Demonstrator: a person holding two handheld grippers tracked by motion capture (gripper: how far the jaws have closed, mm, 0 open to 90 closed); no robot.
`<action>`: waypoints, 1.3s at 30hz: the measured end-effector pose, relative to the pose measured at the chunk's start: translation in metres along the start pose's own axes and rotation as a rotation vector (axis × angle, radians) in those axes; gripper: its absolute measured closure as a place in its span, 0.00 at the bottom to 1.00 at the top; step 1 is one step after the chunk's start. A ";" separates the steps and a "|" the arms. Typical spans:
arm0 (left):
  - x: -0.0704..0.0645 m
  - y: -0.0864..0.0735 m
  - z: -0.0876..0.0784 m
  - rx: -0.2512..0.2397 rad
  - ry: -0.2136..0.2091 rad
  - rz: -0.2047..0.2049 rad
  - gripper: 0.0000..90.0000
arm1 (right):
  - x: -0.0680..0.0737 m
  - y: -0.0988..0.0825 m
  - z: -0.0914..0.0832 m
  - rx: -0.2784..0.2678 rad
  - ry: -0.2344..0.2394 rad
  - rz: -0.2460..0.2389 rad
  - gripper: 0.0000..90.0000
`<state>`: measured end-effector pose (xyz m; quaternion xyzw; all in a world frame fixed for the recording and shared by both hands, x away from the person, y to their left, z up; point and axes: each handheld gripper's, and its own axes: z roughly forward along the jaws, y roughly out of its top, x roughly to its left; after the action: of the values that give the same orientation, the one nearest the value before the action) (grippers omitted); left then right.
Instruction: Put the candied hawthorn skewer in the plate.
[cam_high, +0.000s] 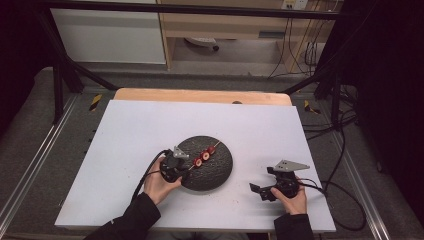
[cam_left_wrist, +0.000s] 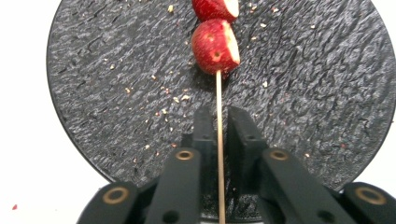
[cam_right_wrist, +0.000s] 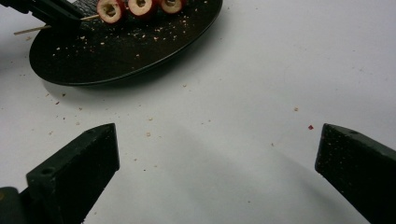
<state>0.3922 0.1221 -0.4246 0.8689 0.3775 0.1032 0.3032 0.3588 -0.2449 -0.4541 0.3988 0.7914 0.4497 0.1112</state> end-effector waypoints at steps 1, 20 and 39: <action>0.000 0.000 -0.001 -0.006 -0.006 0.002 0.87 | 0.000 0.000 0.000 -0.001 0.000 0.001 0.01; 0.024 -0.018 -0.035 -0.122 -0.052 0.085 0.25 | -0.001 0.000 -0.001 -0.008 0.001 0.014 0.01; 0.063 -0.081 -0.061 -0.225 -0.026 0.045 0.07 | -0.001 0.000 -0.001 -0.006 -0.002 0.018 0.01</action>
<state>0.3630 0.2374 -0.4284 0.8389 0.3401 0.1401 0.4013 0.3584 -0.2463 -0.4537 0.4061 0.7862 0.4528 0.1093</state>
